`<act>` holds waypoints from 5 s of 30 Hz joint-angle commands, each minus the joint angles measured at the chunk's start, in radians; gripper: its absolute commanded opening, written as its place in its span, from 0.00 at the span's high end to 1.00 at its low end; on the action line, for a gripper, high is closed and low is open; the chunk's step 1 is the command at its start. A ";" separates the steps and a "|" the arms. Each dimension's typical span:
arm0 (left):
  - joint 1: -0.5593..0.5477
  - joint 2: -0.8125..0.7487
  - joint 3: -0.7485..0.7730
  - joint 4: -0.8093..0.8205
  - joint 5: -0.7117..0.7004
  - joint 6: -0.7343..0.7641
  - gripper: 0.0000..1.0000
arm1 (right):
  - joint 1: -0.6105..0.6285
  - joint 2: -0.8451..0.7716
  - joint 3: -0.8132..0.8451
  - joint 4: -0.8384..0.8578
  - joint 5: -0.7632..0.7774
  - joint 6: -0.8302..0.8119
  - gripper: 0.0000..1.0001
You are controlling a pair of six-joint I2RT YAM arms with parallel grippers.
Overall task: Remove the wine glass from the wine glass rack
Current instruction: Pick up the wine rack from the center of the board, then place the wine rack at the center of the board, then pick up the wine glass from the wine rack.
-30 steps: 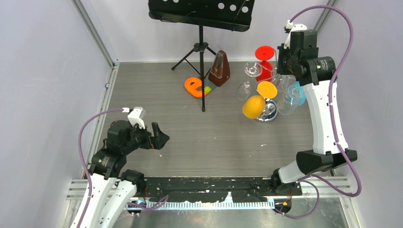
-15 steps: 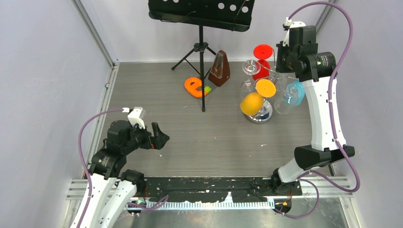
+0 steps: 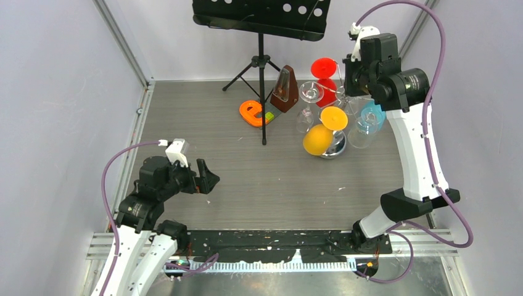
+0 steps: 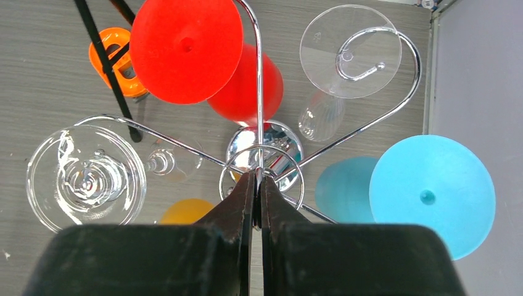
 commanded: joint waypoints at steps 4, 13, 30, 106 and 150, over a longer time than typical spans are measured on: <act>-0.005 0.002 0.004 0.015 -0.011 0.016 0.01 | 0.070 -0.089 0.110 0.241 0.038 0.008 0.94; -0.005 0.003 0.003 0.012 -0.020 0.016 0.01 | 0.236 -0.091 0.135 0.217 0.088 0.006 0.94; -0.005 0.015 0.008 0.006 -0.032 0.015 0.01 | 0.478 -0.049 0.139 0.216 0.172 -0.004 0.94; -0.005 0.061 0.012 -0.008 -0.047 0.013 0.01 | 0.525 -0.185 -0.104 0.281 0.272 -0.048 0.38; -0.005 0.018 0.011 -0.007 -0.044 0.012 0.01 | 0.070 -0.616 -0.798 0.481 -0.340 0.542 0.38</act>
